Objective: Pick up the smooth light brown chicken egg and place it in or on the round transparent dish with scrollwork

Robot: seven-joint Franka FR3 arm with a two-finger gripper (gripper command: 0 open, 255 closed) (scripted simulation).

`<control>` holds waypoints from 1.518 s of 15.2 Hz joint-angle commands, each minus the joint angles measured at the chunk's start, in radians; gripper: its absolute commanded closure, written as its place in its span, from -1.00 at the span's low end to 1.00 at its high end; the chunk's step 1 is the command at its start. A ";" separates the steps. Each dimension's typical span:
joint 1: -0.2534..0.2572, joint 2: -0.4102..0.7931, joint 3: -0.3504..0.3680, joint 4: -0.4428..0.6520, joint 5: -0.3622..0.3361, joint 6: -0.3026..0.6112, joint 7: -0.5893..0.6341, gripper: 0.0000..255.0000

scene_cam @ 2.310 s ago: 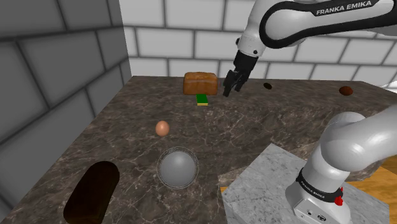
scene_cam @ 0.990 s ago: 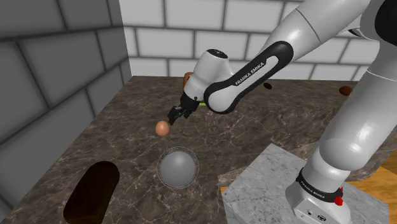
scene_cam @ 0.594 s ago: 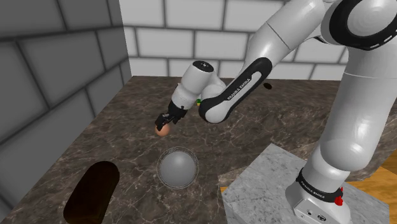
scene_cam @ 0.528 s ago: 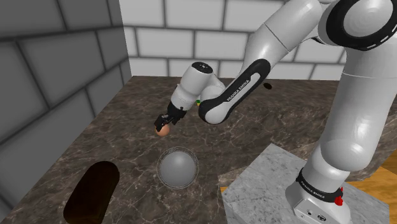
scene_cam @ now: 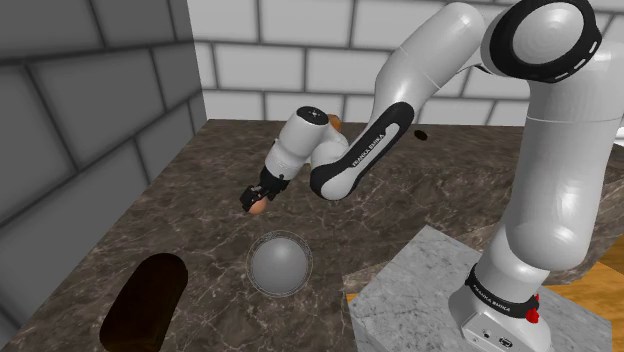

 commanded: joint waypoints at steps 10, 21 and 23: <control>0.001 0.001 -0.001 0.000 -0.001 0.000 0.001 1.00; -0.076 -0.076 0.101 -0.001 0.154 -0.072 -0.130 1.00; -0.091 -0.097 0.122 0.002 0.198 -0.094 -0.165 1.00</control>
